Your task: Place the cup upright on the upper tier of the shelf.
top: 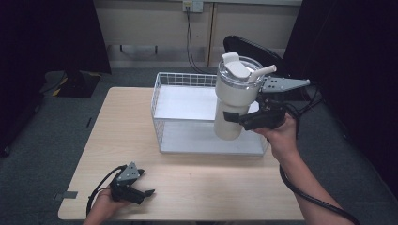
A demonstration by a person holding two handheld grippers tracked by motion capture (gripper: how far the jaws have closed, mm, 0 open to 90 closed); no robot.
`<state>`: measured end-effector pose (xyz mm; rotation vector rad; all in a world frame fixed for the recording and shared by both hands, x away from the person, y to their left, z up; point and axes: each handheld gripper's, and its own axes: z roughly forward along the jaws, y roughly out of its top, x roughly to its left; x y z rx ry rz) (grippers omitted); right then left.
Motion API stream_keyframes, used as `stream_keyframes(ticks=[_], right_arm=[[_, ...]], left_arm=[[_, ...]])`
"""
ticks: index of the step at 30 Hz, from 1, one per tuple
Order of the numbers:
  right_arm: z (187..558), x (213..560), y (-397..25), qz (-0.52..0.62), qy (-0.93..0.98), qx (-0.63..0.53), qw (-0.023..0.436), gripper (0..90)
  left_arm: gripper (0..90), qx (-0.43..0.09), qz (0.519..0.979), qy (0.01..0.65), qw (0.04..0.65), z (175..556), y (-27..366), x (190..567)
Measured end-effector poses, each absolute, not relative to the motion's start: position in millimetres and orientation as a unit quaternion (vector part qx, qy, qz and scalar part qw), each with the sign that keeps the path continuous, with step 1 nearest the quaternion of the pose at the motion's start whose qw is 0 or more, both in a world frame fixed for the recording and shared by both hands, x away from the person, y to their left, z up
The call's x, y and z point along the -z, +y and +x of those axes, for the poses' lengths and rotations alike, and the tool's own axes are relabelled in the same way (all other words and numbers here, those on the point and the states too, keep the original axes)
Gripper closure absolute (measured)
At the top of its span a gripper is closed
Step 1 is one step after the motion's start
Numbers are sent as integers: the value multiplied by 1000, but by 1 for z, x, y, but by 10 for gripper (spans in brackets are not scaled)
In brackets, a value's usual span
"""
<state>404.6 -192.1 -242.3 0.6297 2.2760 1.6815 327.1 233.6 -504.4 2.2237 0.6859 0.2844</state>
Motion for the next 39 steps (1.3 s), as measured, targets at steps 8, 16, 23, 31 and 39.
stream_keyframes(ticks=[8,16,23,31,39], right_arm=[[408,236,-194,219,778,-576,125,105],[412,228,-195,223,778,-574,127,105],[419,224,-194,230,773,-576,131,105],[428,219,-192,237,771,-574,140,105],[439,220,-188,250,767,-571,150,105]], left_arm=[[121,-114,875,268,387,327,234,504],[121,-114,875,268,387,327,234,504],[121,-114,875,268,388,327,234,504],[121,-114,875,268,387,327,234,504],[117,-115,876,267,386,327,234,504]])
